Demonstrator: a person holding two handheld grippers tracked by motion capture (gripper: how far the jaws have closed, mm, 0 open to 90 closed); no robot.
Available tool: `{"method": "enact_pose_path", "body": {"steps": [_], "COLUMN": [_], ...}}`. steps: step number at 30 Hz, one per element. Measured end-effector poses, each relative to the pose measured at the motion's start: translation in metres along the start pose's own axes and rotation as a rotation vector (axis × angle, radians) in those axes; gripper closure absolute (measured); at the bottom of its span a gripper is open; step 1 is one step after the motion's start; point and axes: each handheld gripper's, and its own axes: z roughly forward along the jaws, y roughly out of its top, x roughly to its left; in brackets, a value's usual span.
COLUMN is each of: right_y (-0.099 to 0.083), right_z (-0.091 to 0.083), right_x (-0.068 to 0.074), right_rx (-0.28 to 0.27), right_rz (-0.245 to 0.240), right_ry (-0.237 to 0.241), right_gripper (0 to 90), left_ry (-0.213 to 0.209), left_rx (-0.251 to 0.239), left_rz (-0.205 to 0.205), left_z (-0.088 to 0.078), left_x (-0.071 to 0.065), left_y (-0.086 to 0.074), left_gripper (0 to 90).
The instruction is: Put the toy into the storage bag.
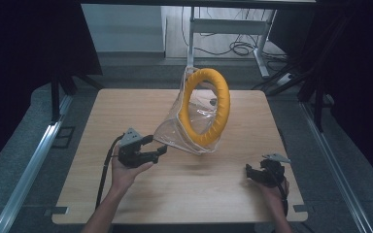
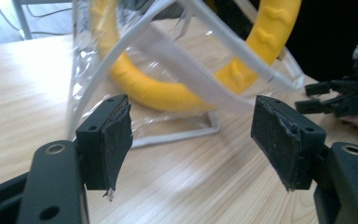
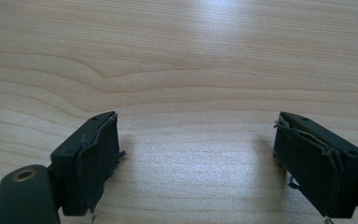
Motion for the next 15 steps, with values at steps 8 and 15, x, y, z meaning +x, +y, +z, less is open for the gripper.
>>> {"method": "enact_pose_path", "body": {"steps": [8,15], "right_y": [0.0,0.0], "right_z": [0.0,0.0], "right_x": [0.0,0.0], "right_rx": [0.0,0.0], "right_rz": [0.001,0.0], "right_ry": [0.0,0.0], "right_gripper": [14.4,14.4], "left_ry": [0.015,0.011], "left_rx": [0.04,0.04], "left_rz": [-0.016,-0.025], "left_z": [-0.003,-0.002], "left_x": [0.013,0.013], "left_y": [-0.013,-0.014], "left_gripper": [29.6,29.7]}}
